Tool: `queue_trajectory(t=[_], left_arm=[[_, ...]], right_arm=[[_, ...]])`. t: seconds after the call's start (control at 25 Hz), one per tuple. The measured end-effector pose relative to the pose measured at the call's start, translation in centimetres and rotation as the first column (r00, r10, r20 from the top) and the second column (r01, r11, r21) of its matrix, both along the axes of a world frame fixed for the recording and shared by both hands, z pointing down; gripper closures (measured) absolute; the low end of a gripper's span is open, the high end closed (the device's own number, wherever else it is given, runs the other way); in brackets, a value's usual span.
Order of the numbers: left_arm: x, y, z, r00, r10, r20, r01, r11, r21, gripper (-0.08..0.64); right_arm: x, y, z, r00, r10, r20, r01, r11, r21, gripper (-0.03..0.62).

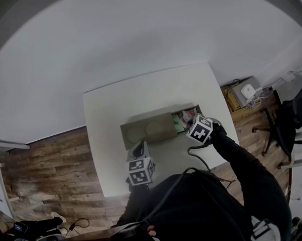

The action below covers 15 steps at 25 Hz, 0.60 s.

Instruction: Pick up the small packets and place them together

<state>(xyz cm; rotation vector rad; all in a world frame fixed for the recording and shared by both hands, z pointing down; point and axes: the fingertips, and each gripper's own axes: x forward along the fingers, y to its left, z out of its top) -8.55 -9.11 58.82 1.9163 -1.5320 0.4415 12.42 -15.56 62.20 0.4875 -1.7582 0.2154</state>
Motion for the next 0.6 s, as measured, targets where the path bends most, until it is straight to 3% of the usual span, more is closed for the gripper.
queue_trajectory(t=[0.6], left_arm=[[-0.1,0.0,0.3,1.000,-0.004,0.015,0.004,1.000,-0.010,0.560]], right_arm=[[2.1,-0.3,-4.3,0.991,0.094,0.096,-0.099,0.993,0.056,0.591]])
